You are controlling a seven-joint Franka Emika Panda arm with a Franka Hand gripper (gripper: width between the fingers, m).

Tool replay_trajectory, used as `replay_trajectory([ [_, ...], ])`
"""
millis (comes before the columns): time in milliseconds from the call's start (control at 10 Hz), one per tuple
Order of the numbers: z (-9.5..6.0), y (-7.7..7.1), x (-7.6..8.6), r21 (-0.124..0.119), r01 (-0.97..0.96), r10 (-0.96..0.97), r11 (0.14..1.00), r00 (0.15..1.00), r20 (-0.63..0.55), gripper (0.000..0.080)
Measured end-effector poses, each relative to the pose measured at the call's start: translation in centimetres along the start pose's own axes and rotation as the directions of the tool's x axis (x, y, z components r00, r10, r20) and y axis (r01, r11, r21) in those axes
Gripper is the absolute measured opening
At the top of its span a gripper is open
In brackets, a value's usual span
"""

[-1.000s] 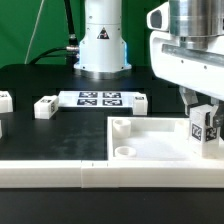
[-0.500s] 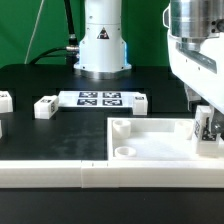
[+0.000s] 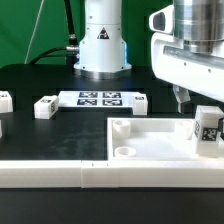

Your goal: Assemble one leg

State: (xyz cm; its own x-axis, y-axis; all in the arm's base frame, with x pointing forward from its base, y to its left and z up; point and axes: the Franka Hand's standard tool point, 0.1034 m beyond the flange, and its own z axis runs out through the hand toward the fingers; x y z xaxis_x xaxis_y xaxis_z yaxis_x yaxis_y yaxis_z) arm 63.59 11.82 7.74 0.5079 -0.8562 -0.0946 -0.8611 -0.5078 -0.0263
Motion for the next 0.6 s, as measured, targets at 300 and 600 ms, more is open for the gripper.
replay_trajectory([
  [300, -0.1, -0.19, -0.13, 0.0, 0.276, -0.276, 0.961, 0.961, -0.004, 0.0649],
  [600, -0.1, -0.34, -0.33, -0.01, 0.605, -0.605, 0.796, 0.796, -0.008, 0.0649],
])
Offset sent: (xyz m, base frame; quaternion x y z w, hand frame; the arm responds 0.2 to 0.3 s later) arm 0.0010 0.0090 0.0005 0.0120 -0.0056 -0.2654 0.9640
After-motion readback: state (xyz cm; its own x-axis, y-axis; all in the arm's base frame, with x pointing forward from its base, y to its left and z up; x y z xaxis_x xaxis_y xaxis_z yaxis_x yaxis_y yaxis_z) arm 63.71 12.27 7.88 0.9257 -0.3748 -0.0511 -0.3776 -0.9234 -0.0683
